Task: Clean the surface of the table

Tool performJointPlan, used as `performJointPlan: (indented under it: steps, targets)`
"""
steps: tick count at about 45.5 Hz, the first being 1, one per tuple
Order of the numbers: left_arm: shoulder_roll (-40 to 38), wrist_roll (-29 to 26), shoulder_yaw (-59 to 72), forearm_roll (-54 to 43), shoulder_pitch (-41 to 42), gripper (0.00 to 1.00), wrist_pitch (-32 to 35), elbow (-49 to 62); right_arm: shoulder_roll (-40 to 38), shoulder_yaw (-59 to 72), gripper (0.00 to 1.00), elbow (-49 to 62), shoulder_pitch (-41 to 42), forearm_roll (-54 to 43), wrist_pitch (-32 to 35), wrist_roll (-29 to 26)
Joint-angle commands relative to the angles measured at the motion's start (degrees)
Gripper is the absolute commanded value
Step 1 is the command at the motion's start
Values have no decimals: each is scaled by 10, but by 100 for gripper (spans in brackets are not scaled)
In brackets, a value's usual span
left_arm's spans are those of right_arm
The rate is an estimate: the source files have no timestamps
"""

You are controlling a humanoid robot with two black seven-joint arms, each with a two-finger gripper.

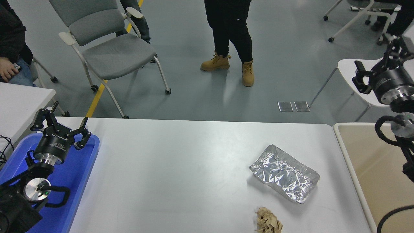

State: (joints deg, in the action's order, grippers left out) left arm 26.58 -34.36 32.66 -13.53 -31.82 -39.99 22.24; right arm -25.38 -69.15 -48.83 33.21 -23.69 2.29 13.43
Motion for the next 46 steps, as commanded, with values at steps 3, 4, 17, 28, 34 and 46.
performJointPlan:
  steps: [3,4,17,28,34,46]
  targets:
    - [0,0,0,0,0,100,0,0,44,-27,98,-1,-93,0,8,22]
    - [0,0,0,0,0,100,0,0,45,-27,98,0,-97,0,8,24]
    - [0,0,-1,0,0,100,0,0,51,-27,99,1,-112,0,8,31]
    - [1,0,0,0,0,100,0,0,54,-28,99,0,-112,0,8,31]
    - [0,0,0,0,0,100,0,0,55,-28,99,0,-112,0,8,31]
    - [0,0,-1,0,0,100,0,0,54,-27,99,0,-105,0,13,31]
